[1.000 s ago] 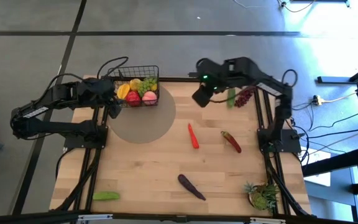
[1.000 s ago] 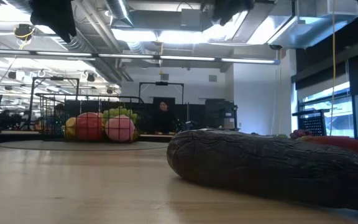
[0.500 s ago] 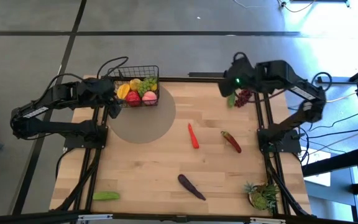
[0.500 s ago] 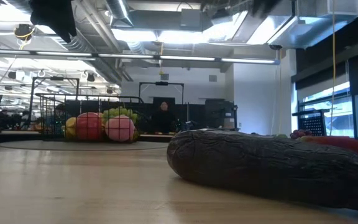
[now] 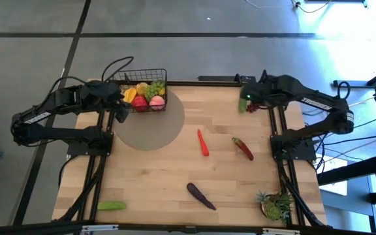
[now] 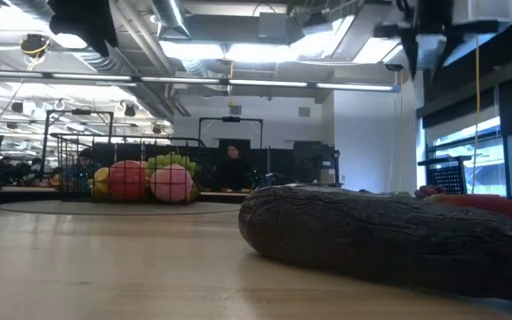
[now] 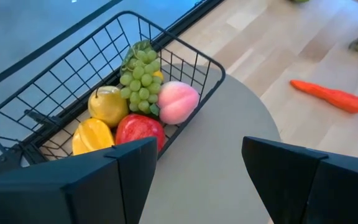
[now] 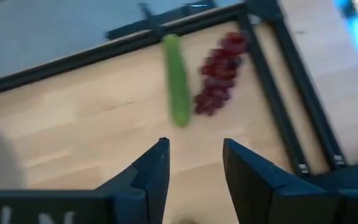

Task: Build produce basket
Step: Put the red grapes into the black wire basket

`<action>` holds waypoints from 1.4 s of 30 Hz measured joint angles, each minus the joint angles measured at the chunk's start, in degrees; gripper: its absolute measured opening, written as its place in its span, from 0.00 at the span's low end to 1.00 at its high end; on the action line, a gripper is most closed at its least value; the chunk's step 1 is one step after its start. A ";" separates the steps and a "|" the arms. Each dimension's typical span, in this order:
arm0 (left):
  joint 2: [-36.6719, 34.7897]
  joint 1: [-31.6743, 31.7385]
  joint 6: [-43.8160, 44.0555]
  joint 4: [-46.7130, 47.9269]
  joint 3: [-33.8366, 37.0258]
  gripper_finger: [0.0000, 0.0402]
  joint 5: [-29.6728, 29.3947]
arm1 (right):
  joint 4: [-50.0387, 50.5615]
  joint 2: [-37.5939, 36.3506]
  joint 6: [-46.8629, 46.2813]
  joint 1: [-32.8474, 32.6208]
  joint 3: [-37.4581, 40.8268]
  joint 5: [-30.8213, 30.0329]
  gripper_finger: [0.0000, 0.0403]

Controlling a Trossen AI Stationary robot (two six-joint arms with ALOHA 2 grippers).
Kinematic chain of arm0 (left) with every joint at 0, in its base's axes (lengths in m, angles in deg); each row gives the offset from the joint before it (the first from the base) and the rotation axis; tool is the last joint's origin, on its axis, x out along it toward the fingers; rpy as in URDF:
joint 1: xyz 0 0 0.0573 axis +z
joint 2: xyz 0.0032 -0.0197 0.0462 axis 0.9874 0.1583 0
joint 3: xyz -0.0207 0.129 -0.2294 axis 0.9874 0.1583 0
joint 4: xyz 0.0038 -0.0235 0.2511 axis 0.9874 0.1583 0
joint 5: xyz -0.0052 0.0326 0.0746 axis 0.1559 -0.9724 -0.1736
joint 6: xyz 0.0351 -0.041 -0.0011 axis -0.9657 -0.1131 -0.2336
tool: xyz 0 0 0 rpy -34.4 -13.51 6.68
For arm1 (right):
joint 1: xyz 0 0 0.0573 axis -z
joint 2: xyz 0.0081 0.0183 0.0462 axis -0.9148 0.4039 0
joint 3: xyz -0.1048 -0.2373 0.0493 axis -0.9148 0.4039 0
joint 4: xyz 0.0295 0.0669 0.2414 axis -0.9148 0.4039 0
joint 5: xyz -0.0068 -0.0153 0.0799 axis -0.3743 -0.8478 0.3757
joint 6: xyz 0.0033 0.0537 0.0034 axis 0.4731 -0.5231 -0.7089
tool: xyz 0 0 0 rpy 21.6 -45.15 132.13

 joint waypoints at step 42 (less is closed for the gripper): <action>0.00 -0.01 -0.02 -0.32 -0.01 0.56 0.00 | -52.99 6.35 17.05 24.18 41.71 0.39 0.35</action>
